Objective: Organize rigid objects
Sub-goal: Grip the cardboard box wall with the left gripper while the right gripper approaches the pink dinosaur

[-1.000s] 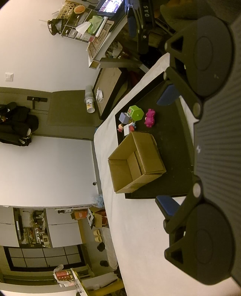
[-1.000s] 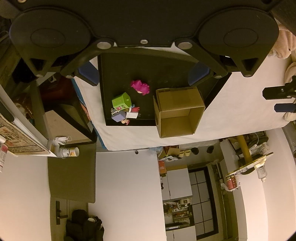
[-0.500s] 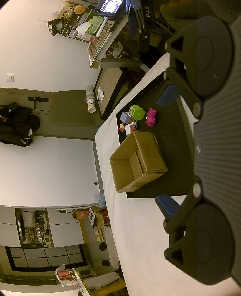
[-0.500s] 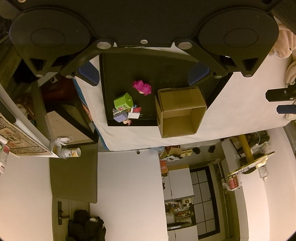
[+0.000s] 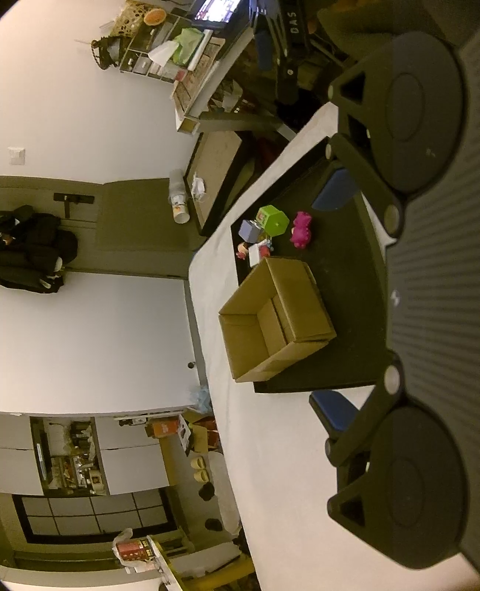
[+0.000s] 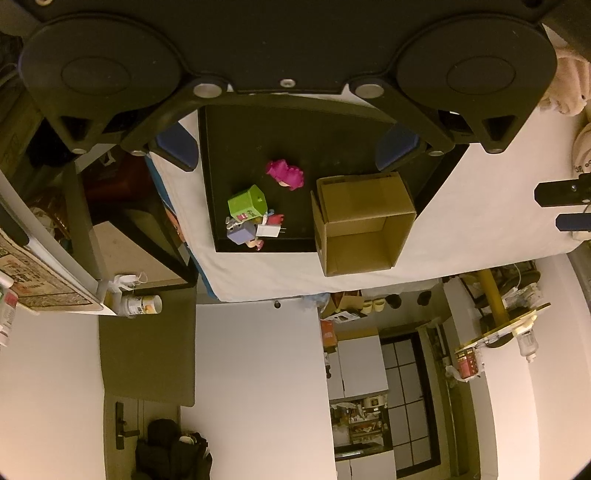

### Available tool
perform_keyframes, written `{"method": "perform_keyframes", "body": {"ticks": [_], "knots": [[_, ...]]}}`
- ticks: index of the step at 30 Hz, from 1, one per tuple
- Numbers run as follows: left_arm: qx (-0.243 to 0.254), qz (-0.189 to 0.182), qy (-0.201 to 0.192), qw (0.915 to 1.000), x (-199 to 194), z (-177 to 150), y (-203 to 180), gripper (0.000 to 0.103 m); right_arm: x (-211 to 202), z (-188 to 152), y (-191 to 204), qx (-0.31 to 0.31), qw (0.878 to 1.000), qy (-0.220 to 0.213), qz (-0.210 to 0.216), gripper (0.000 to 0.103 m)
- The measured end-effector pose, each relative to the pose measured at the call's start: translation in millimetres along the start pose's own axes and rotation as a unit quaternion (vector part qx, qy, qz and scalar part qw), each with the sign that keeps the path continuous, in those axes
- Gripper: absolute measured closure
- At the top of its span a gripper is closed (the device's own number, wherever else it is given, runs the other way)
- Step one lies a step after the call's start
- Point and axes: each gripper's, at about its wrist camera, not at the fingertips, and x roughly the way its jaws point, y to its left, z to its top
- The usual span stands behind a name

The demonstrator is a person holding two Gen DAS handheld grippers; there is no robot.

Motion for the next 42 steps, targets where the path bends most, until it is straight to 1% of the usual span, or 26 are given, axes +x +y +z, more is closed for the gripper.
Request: {"method": "perform_keyframes", "body": {"ticks": [4,9,24,29,39,42], "knots": [[0.000,0.009,0.012,0.9999,10.3,1.7,2.8,0.000,3.8,0.0,0.7,0.003,1.000,0.004,-0.001,0.000],[0.001,0.014,0.013,0.9998,18.1,4.1,4.6,0.000,12.1,0.1,0.1,0.002,1.000,0.009,0.002,0.000],[0.016,0.014,0.045,0.9988,60.5,10.3,4.0,0.000,38.0,3.9,-10.8,0.012,1.000,0.021,-0.002,0.000],[0.008,0.016,0.056,0.9983,75.3,16.2,5.6,0.000,49.1,5.7,-16.6,0.016,1.000,0.026,-0.006,0.000],[-0.003,0.038,0.075,0.9965,107.4,31.7,8.6,0.001,71.3,7.4,-24.2,0.013,0.999,0.039,-0.013,0.000],[-0.008,0.045,0.081,0.9957,116.7,36.2,9.9,0.002,78.1,8.6,-27.0,0.013,0.999,0.043,-0.009,0.000]]}}
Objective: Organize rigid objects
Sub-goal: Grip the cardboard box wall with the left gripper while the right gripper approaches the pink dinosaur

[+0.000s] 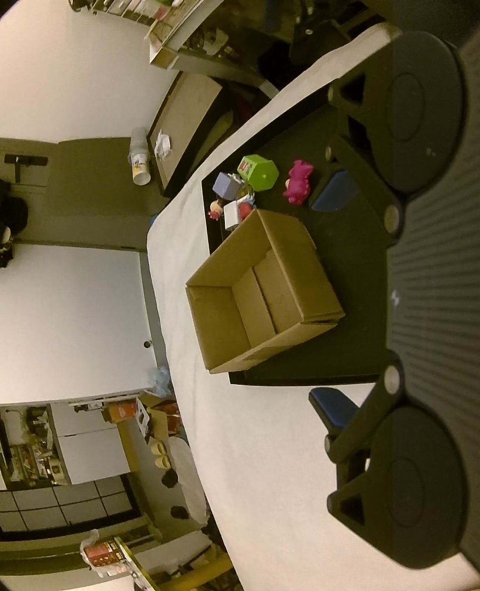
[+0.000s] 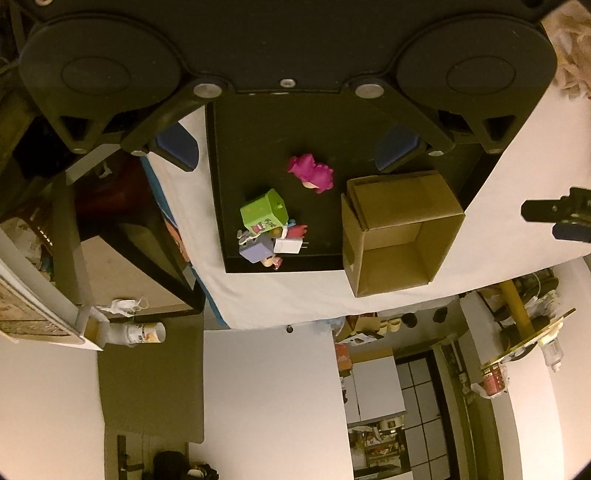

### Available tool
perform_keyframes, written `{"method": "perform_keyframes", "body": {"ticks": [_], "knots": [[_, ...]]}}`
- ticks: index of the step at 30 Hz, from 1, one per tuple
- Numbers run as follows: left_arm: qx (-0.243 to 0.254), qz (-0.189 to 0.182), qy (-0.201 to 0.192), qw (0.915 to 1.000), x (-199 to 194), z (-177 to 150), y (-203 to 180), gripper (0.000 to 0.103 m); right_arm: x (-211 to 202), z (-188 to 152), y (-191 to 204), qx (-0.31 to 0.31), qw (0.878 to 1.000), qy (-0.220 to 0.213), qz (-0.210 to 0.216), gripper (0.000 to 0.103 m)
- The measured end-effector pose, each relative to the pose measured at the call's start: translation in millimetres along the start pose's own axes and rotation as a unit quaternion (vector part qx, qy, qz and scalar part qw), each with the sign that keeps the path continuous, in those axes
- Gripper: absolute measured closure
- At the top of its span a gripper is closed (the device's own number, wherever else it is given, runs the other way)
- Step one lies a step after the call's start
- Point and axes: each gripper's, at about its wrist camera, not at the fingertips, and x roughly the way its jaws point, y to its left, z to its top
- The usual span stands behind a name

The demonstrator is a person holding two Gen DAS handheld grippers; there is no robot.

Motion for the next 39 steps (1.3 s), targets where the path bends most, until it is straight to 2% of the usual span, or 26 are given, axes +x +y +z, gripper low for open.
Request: {"method": "perform_keyframes", "body": {"ticks": [3,8,15,23,30,35,39], "knots": [[-0.011,0.007,0.007,0.9999,9.7,5.3,2.2,0.005,7.1,1.1,-0.8,0.001,1.000,0.005,0.003,0.000],[-0.024,0.010,0.019,0.9995,26.2,14.0,6.1,0.020,18.4,4.2,-3.7,0.000,1.000,0.008,0.002,0.000],[-0.037,0.008,0.038,0.9986,48.9,20.5,8.6,0.027,35.9,9.6,-10.3,0.004,1.000,0.021,0.003,0.000],[-0.079,0.003,0.056,0.9953,76.8,25.5,22.6,0.044,57.2,15.8,-11.7,0.003,1.000,0.028,0.005,0.000],[-0.096,0.015,0.075,0.9925,97.5,25.4,29.2,0.053,79.7,17.3,-10.1,0.001,0.999,0.043,0.007,0.000],[-0.111,0.007,0.094,0.9894,112.7,23.9,34.5,0.074,95.8,18.0,-9.2,-0.004,0.998,0.055,0.010,0.000],[-0.120,0.005,0.098,0.9880,121.2,21.8,37.4,0.083,110.6,19.4,-9.0,-0.009,0.998,0.063,0.015,0.003]]}}
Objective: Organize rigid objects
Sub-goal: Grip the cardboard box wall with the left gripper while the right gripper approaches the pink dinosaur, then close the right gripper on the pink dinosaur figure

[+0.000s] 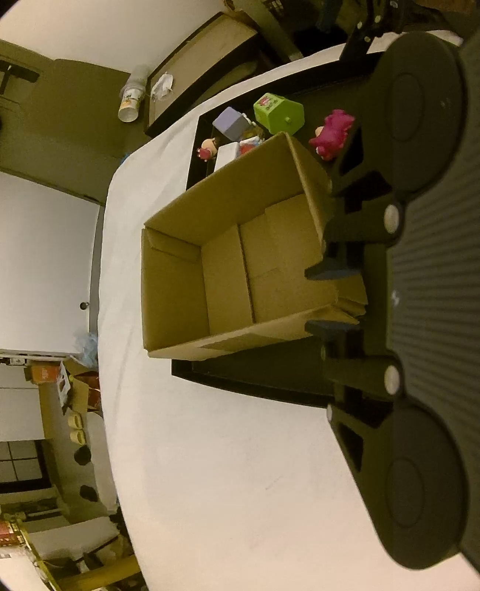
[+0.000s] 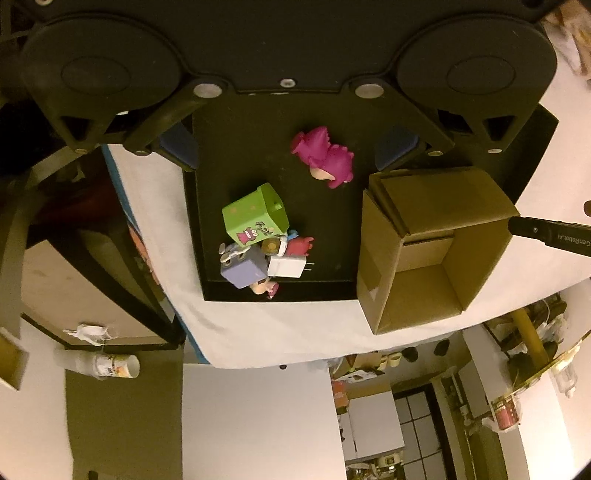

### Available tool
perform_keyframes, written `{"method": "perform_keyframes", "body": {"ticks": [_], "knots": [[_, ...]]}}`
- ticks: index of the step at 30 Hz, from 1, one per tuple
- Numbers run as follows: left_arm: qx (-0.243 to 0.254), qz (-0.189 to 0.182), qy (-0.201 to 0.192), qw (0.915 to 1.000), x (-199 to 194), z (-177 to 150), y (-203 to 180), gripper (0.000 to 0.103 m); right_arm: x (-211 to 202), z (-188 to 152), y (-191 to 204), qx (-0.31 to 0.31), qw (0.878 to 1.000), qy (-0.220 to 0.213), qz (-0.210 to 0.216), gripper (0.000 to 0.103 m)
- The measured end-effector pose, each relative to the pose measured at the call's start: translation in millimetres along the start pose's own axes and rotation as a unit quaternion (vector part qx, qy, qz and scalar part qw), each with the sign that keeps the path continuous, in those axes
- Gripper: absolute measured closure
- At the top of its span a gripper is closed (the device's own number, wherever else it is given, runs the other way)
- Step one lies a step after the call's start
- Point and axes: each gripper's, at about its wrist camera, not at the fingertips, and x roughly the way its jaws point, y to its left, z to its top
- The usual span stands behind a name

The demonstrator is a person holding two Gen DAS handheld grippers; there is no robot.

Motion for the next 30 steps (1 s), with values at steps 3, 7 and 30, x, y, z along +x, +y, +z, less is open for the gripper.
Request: {"method": "perform_keyframes", "body": {"ticks": [3,7,30], "knots": [[-0.008,0.003,0.002,1.0000,4.9,1.9,3.2,0.092,8.6,2.8,-0.3,-0.006,1.000,0.008,0.004,0.007],[-0.022,0.005,0.005,0.9997,11.4,4.0,7.0,0.095,21.5,8.0,1.4,-0.016,1.000,0.019,0.009,0.007],[0.032,0.036,0.019,0.9987,11.5,5.3,30.3,0.094,76.0,-1.7,45.2,-0.106,0.991,0.084,0.005,0.024]]}}
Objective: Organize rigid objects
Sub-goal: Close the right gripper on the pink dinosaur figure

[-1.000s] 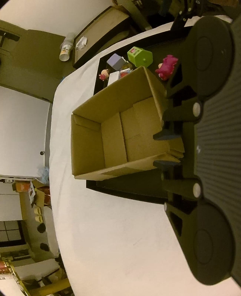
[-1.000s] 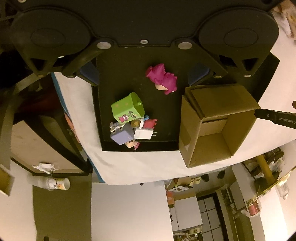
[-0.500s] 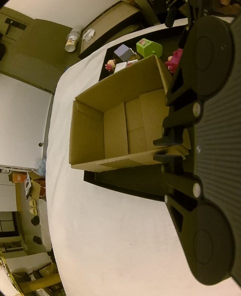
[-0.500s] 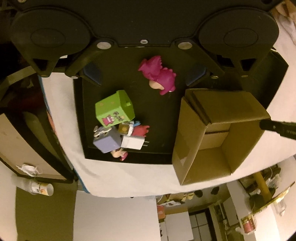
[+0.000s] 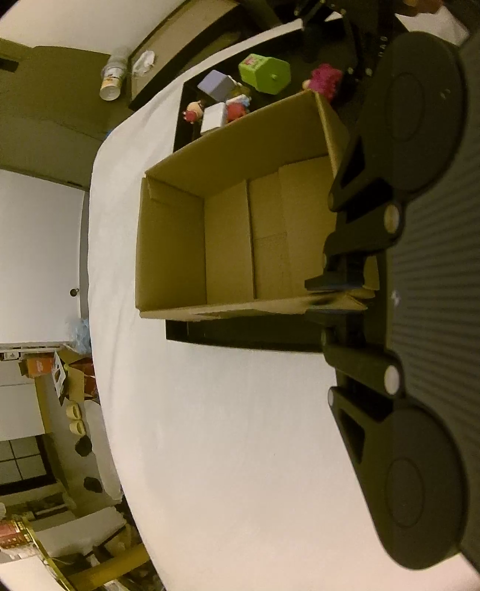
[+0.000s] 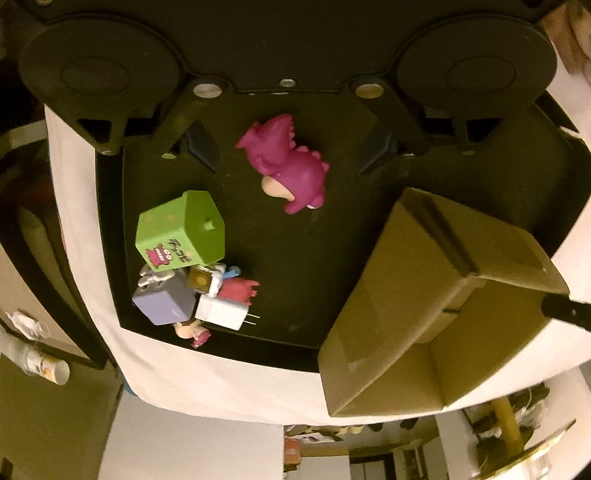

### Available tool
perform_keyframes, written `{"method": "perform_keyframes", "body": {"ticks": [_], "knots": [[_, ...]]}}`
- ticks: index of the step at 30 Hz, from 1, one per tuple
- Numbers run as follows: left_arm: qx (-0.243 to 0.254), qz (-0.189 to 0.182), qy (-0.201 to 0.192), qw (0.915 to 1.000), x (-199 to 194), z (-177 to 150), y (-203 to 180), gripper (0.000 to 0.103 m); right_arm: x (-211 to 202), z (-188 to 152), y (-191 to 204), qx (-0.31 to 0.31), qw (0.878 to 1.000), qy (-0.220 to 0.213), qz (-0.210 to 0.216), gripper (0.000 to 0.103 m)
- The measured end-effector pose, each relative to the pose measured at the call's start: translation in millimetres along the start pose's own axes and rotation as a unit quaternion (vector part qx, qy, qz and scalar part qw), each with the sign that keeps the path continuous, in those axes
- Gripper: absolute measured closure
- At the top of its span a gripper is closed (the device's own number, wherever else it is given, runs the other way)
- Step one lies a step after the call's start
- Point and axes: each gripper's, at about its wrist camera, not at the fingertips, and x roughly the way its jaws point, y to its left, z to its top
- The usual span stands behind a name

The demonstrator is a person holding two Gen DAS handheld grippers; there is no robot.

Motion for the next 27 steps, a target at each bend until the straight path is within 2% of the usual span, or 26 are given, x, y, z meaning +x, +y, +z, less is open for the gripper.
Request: {"method": "perform_keyframes", "body": {"ticks": [13,21,25,27], "knots": [[-0.007,0.017,0.018,0.9997,5.3,4.8,10.8,0.094,8.1,13.2,4.4,-0.043,0.999,0.026,0.002,0.034],[-0.039,0.030,0.015,0.9987,17.6,0.7,7.5,0.094,19.4,19.9,9.1,-0.065,0.996,0.064,-0.004,0.051],[-0.043,0.034,0.012,0.9984,17.9,-3.0,9.7,0.094,22.2,17.4,11.8,-0.066,0.995,0.077,-0.010,0.069],[-0.045,0.034,0.010,0.9984,16.4,-4.5,12.3,0.094,20.8,16.8,12.2,-0.064,0.995,0.075,-0.010,0.069]]}}
